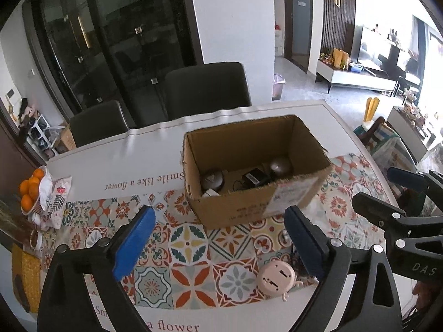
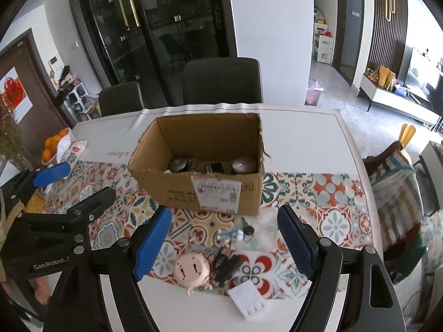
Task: Organize rigid objects
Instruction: 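Withdraw both tools from the box back toward the remaining items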
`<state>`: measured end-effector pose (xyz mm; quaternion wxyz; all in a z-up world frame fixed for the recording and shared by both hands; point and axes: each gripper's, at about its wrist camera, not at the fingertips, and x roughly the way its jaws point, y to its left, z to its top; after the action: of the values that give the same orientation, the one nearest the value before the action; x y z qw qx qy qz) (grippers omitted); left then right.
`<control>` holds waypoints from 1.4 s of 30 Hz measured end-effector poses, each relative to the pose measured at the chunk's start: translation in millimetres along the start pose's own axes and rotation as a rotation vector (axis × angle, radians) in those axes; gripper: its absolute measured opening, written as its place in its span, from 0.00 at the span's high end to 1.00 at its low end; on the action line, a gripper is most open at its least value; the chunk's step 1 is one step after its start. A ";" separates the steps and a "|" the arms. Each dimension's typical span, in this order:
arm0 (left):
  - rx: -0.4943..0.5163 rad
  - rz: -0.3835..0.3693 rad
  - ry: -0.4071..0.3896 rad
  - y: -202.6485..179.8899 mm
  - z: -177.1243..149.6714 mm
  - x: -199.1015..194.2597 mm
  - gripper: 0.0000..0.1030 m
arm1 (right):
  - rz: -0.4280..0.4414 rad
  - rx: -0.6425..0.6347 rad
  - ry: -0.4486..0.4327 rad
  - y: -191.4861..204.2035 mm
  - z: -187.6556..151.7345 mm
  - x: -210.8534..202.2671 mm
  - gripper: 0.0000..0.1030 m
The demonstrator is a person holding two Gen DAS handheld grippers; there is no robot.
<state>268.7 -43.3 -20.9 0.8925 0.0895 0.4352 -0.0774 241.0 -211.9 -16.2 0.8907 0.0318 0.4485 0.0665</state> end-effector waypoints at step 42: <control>0.017 -0.079 0.342 -44.2 -123.0 60.4 0.07 | 0.045 -0.006 0.348 -20.5 -121.6 69.6 0.24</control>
<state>202.1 -62.0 -147.2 0.8010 0.0916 0.5831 -0.0997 186.1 -222.2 -146.4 0.7981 0.0271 0.5948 0.0923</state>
